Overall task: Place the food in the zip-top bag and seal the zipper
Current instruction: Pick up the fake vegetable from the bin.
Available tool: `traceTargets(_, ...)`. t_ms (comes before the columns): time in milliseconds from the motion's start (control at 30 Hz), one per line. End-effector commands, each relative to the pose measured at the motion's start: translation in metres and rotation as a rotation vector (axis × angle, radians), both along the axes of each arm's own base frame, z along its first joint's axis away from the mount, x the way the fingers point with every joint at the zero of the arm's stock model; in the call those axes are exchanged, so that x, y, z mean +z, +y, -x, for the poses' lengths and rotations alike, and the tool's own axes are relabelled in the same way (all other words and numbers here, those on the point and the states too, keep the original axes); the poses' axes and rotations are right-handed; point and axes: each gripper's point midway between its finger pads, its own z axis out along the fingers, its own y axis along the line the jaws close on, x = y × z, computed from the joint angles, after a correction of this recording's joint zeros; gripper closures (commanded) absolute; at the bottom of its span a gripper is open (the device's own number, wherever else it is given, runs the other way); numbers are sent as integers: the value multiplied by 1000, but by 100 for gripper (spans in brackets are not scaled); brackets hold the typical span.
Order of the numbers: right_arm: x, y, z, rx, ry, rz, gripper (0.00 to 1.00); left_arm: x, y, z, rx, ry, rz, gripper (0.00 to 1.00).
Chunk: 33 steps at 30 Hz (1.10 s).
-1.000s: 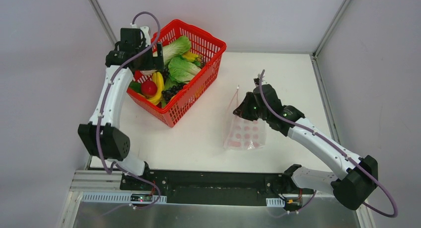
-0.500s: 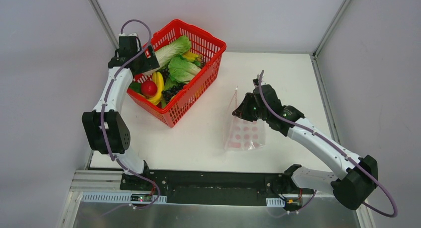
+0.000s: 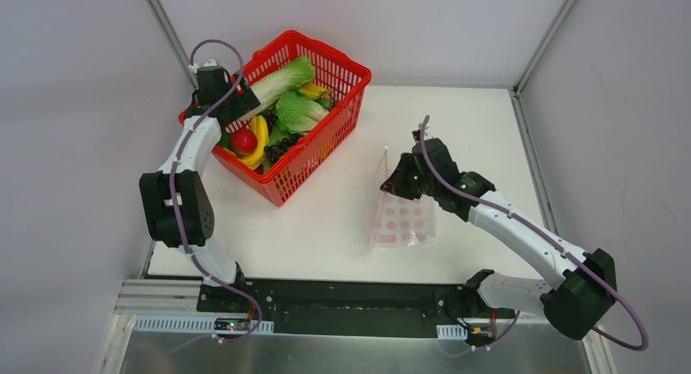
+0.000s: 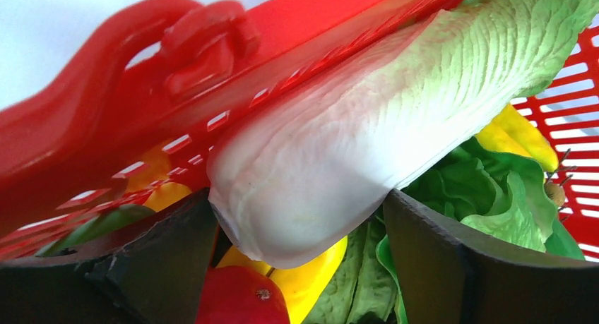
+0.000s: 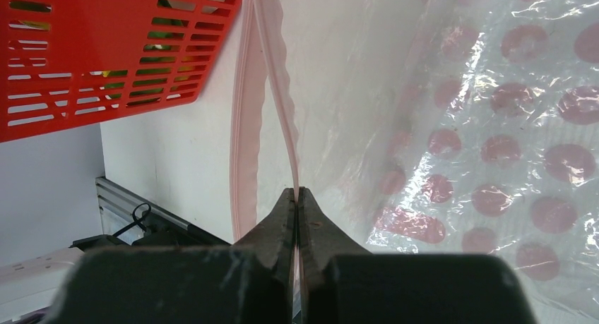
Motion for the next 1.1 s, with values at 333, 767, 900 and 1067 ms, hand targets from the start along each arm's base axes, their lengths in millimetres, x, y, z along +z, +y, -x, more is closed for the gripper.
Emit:
traceTargets(333, 19, -5, -4, -12, -64, -5, 100, 50, -31, 11, -116, -215, 130, 83)
traceTargets(767, 24, -22, -1, -59, -106, 8, 100, 111, -37, 84, -139, -310, 105, 100)
traceTargets(900, 25, -31, -5, -96, -124, 47, 100, 128, -43, 114, -162, -334, 114, 100)
traceTargets(1067, 27, -41, -12, -138, -149, 94, 100, 146, -69, 159, -269, -356, 175, 100)
